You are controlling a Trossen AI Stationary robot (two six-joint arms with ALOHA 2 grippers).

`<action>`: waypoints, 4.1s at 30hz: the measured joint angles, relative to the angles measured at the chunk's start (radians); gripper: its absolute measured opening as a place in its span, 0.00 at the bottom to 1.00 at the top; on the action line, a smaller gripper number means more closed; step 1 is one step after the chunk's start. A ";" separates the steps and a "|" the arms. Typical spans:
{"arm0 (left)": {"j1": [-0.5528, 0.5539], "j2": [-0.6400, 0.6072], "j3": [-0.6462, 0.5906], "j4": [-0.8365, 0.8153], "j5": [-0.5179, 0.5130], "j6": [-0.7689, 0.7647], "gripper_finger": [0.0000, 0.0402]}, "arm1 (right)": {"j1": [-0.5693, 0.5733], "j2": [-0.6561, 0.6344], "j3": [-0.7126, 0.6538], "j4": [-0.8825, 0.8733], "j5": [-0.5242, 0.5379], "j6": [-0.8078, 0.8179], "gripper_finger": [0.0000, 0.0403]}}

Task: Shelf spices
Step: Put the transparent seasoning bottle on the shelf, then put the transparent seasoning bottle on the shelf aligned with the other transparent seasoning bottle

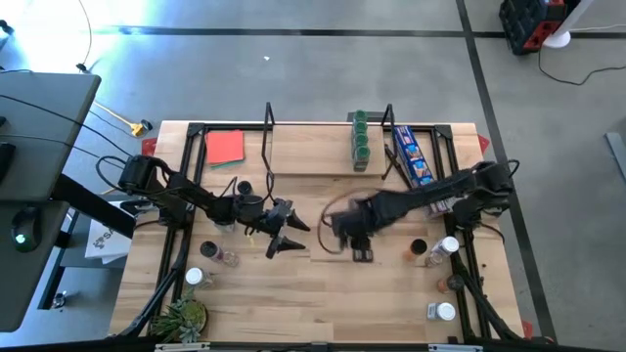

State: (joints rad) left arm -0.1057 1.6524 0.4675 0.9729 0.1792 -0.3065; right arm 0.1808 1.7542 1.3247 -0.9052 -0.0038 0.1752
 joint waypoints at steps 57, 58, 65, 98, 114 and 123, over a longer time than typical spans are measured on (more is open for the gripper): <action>-0.029 -0.247 0.000 -0.316 -0.061 -0.051 0.75 | -0.729 0.394 0.835 -0.190 -0.016 -0.524 0.60; -0.036 -0.298 0.000 -0.387 -0.082 -0.049 0.75 | -0.710 0.367 0.834 -0.197 -0.017 -0.525 0.60; -0.094 -0.584 0.060 -1.044 -0.307 0.029 0.75 | -0.520 0.101 0.568 -0.115 -0.023 -0.515 0.60; 0.131 -0.264 0.063 -0.966 -0.365 0.065 0.69 | 0.062 -0.394 -0.358 0.760 0.666 -0.044 0.60; 0.115 -0.264 0.117 -0.935 -0.340 0.065 0.41 | 0.123 -0.450 -0.358 0.759 0.703 -0.043 0.60; 0.246 -0.129 0.528 -1.002 -0.256 0.265 0.41 | 0.215 -0.567 -0.357 0.753 0.948 -0.042 0.60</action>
State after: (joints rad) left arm 0.1406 1.5237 0.9952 -0.0293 -0.0769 -0.0411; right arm 0.3953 1.1872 0.9676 -0.1522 0.9445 0.1327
